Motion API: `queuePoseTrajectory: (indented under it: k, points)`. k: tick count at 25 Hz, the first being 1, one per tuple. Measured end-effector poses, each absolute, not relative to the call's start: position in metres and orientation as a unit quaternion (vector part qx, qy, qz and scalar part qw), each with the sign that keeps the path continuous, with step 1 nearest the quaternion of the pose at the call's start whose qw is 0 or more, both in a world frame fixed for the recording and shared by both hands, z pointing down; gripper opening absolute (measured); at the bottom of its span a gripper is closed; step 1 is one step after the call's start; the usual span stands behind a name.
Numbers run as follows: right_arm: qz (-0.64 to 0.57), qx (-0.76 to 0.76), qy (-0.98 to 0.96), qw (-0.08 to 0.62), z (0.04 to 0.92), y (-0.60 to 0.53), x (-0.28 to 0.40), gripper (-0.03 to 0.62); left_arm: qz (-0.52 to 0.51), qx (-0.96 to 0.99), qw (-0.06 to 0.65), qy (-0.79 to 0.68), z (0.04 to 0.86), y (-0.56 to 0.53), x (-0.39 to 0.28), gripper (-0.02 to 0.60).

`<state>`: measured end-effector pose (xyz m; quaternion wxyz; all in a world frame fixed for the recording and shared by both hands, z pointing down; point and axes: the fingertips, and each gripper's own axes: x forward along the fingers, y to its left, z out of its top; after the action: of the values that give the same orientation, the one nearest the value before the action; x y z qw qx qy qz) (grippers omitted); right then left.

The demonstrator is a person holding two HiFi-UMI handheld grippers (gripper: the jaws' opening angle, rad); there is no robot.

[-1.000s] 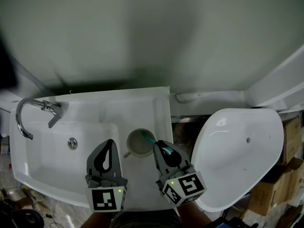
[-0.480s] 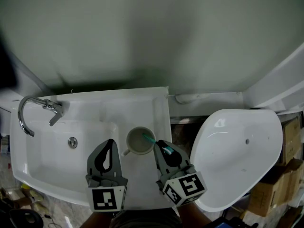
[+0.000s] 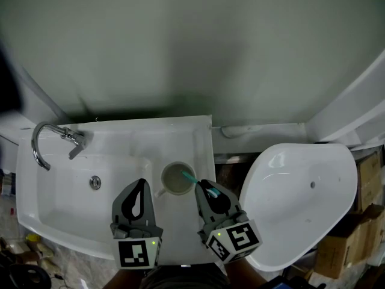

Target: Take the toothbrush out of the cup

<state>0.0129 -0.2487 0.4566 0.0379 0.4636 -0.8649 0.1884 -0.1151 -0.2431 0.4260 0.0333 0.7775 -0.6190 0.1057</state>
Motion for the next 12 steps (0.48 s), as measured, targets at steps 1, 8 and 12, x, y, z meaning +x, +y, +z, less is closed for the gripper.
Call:
queuePoseTrajectory:
  k: [1,8,12]
  points:
    - [0.186,0.463,-0.866,0.036,0.454,-0.248,0.013,0.041,0.105,0.778,0.031,-0.619,0.423,-0.242,-0.114,0.015]
    - [0.167,0.464,-0.870,0.017,0.428,-0.238,0.019,0.041,0.096,0.778,0.017,-0.620,0.403,-0.230,-0.106,0.015]
    - [0.153,0.460,-0.874,0.007,0.411,-0.234,0.022,0.041,0.088,0.780,0.007,-0.620,0.392,-0.226,-0.099,0.015]
